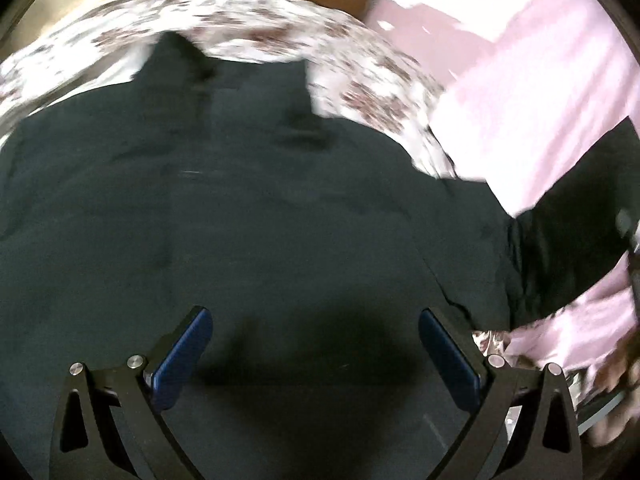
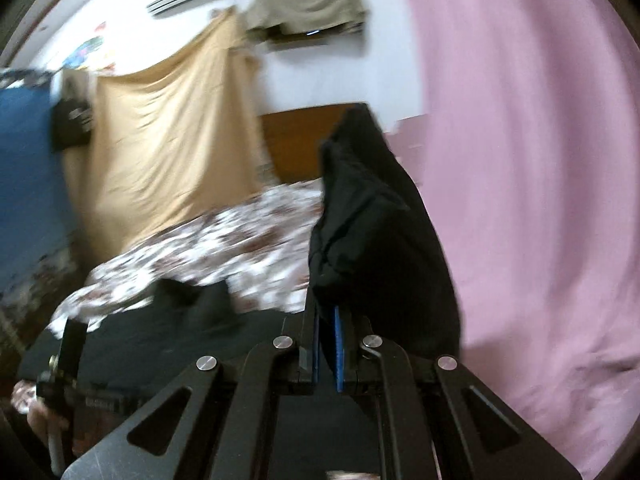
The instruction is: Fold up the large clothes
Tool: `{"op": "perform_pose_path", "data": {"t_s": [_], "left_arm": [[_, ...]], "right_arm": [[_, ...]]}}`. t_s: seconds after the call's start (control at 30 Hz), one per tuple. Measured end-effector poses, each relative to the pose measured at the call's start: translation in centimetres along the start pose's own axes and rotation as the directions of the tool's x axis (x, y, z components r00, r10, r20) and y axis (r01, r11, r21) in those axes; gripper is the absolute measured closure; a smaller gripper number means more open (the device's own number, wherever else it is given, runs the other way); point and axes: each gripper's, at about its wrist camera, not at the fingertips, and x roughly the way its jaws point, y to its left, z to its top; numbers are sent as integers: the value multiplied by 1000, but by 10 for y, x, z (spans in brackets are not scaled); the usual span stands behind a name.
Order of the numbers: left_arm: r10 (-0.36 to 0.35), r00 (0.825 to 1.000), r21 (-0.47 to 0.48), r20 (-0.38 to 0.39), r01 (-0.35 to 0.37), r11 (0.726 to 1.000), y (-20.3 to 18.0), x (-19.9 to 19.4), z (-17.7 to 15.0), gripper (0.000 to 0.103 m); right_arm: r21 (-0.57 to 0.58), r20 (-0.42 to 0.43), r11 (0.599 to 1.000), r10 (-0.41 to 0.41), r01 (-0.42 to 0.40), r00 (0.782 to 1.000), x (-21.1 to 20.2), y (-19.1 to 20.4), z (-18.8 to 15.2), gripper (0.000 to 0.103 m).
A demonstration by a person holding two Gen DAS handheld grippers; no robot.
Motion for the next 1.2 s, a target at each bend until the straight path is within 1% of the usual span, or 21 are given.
{"op": "perform_pose_path", "data": {"t_s": [0.03,0.1,0.2,0.23,0.27,0.33,0.4,0.43,0.5,0.6,0.7,0.8,0.83,0.87,0.93,0.97,1.0,1.03,1.07,1.1,1.2], "left_arm": [[-7,1000,-28,3,7,1000,14,-5,5,0],[-31,999,-76,19,33,997,42,-19,7,0],[-105,992,-178,65,115,977,98,-34,5,0],[-125,990,-203,72,138,970,109,-36,4,0],[-157,984,-241,81,172,955,126,-36,0,0],[-206,974,-293,98,227,929,151,-33,-8,0],[-241,964,-318,110,264,910,164,-24,-15,0],[-260,959,-322,114,283,903,167,-20,-17,0],[-299,947,-320,121,322,891,168,-12,-21,0],[-322,938,-305,128,347,887,162,-3,-21,0],[-305,943,-315,132,332,889,158,1,-17,3],[-300,947,-359,117,322,876,158,1,-16,21],[-311,943,-372,115,331,867,161,0,-17,30],[-317,942,-386,111,335,860,160,3,-15,48],[-320,942,-405,98,332,852,158,7,-15,61],[-308,947,-404,95,319,857,156,8,-15,66],[-285,954,-391,92,298,871,152,8,-14,69],[-265,960,-374,89,278,885,149,7,-14,77],[-241,967,-356,85,256,899,146,6,-13,94],[-206,975,-328,78,220,919,141,5,-11,94],[-164,982,-293,92,184,938,135,-5,-7,96]], "right_arm": [[-14,-13,1000,18,-18,1000,-11,12,-6,97],[-62,-78,995,68,-73,995,11,61,-14,97],[-104,-184,986,107,-128,977,33,114,-36,97],[-112,-227,983,119,-147,967,43,132,-46,97],[-116,-288,978,133,-173,948,60,155,-58,97],[-117,-373,970,156,-213,915,76,184,-81,97],[-132,-428,961,165,-242,888,76,203,-106,97],[-140,-465,952,179,-271,867,83,219,-120,97],[-148,-500,941,194,-304,844,80,229,-136,97],[-158,-540,924,215,-349,814,71,241,-168,97],[-163,-533,922,218,-352,818,61,239,-184,97],[-153,-528,922,228,-356,818,54,236,-183,97],[-154,-528,922,228,-356,818,51,236,-185,97],[-157,-531,921,225,-356,817,49,236,-186,97],[-154,-541,921,225,-358,811,46,234,-187,96],[-151,-546,922,224,-358,808,45,232,-184,96],[-148,-548,922,224,-357,806,45,231,-184,96],[-146,-549,924,222,-354,806,43,230,-186,95],[-146,-550,925,219,-351,806,43,229,-186,94],[-146,-553,926,215,-348,805,42,228,-186,92],[-137,-561,922,228,-361,796,35,226,-185,85]]}}
